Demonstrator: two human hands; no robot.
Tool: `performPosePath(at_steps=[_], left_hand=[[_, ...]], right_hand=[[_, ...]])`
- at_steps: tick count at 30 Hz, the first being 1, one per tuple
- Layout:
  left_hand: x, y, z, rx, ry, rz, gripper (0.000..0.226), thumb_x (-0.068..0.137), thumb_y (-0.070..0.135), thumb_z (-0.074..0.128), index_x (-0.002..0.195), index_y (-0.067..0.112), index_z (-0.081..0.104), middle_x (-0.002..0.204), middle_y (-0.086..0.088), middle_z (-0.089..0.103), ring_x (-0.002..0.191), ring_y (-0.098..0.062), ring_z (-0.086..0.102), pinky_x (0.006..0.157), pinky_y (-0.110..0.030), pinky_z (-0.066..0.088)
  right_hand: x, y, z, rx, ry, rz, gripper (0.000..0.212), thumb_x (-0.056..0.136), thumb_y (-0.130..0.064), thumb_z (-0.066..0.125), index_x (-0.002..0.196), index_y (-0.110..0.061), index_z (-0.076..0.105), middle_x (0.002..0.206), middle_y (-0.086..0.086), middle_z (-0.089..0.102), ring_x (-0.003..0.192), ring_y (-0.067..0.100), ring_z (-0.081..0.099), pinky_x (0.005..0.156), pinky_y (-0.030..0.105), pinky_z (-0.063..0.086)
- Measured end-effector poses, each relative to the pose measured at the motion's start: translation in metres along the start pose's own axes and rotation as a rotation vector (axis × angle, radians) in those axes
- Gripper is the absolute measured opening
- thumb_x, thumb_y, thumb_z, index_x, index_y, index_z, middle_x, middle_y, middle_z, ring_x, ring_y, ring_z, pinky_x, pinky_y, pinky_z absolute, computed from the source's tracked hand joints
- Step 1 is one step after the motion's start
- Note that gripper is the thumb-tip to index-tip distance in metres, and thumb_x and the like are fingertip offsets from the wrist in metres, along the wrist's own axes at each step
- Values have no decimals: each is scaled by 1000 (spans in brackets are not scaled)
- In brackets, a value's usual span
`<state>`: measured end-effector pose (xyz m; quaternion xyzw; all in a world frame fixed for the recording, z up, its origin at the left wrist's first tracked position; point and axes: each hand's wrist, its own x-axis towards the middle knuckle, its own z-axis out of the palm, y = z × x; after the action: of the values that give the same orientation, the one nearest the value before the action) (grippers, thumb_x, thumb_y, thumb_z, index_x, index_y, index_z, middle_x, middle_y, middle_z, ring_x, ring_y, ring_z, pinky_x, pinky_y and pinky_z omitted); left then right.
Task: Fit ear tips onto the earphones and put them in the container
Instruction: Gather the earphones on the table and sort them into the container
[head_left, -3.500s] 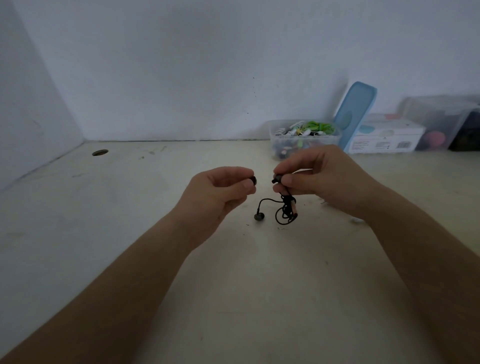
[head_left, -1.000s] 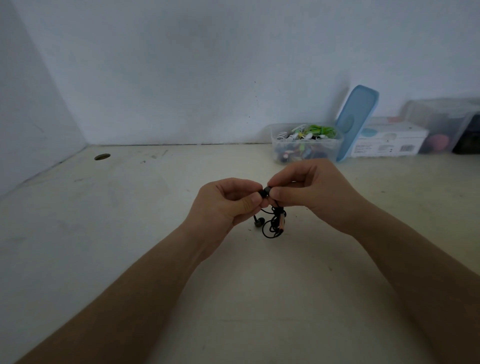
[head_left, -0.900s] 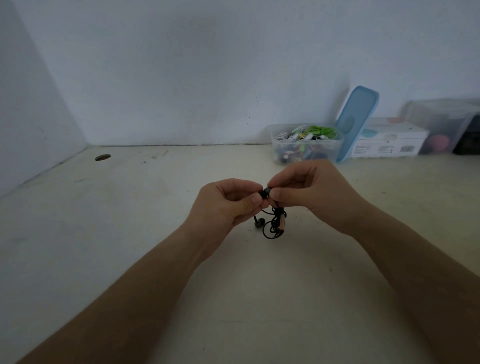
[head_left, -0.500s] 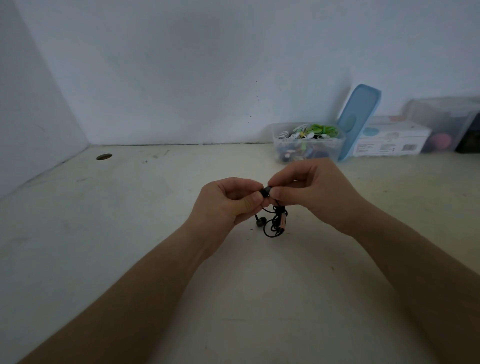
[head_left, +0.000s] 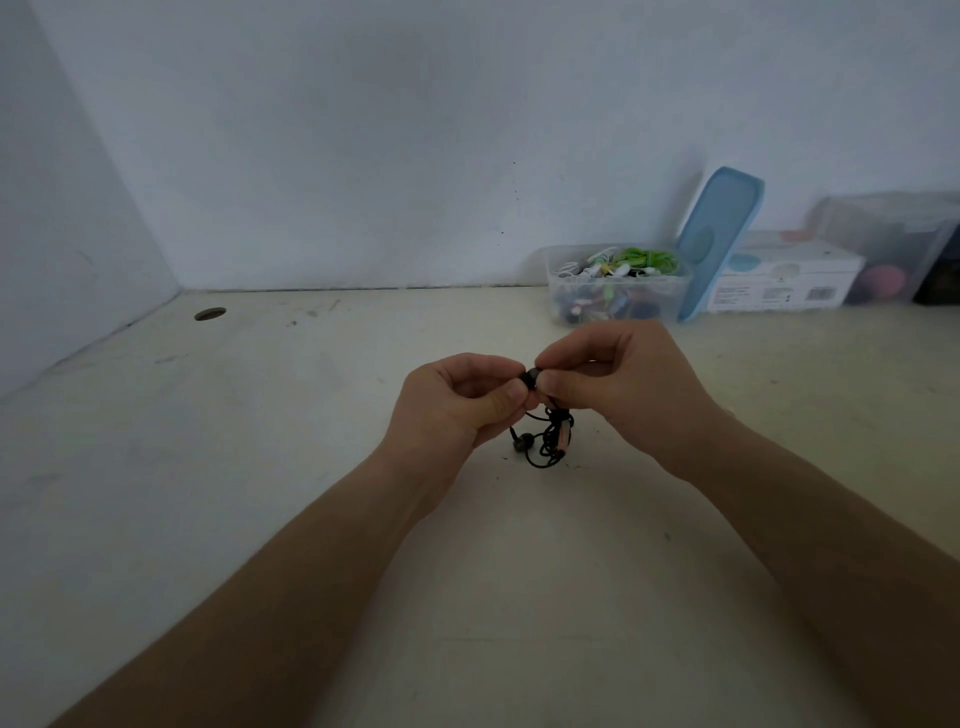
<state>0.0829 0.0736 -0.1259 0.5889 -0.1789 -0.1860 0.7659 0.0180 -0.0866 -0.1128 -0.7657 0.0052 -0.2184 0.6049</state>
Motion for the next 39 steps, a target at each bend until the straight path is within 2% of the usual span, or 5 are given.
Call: performPosePath(at_steps=[12,19,25,32,39], left_hand=[[0,9,2,-39,-70,-10,14,82,-6,64,92,2,70,83,-14,75,77,-19,74,70,-20,57],[-1,8,2,5,-36,20,14,83,-8,65,90,3,70,81,-13,75,77,-19,74,73,-22,58],[0,6,3,-4,-28,2,14,84,-8,64,92,2,70,82,-13,76,77,-18,74,72,-20,57],[1,9,0,-16,-87,-8,14,86,-7,61,97,-1,68,82,-13,75,77,-17,74,72,-19,58],[1,9,0,-18,-52,1,14,84,-8,62,93,1,69,80,-12,75,75,-17,74,71,-20,58]], right_hand=[[1,-5,-9,159,-75,66,15,83,10,68,91,-2,71,82,14,76,72,21,73,75,31,62],[1,-6,-6,63,-36,-36,18,80,11,71,86,-6,72,79,12,76,71,22,74,75,34,62],[3,-4,-5,-90,-22,-108,24,78,8,75,81,-16,73,77,0,77,74,18,75,77,33,62],[4,-5,-9,5,-60,-76,23,80,12,72,82,-11,72,75,4,76,72,20,75,72,28,61],[2,-4,-4,7,-22,-115,21,80,9,73,83,-11,73,77,6,76,74,23,75,77,34,62]])
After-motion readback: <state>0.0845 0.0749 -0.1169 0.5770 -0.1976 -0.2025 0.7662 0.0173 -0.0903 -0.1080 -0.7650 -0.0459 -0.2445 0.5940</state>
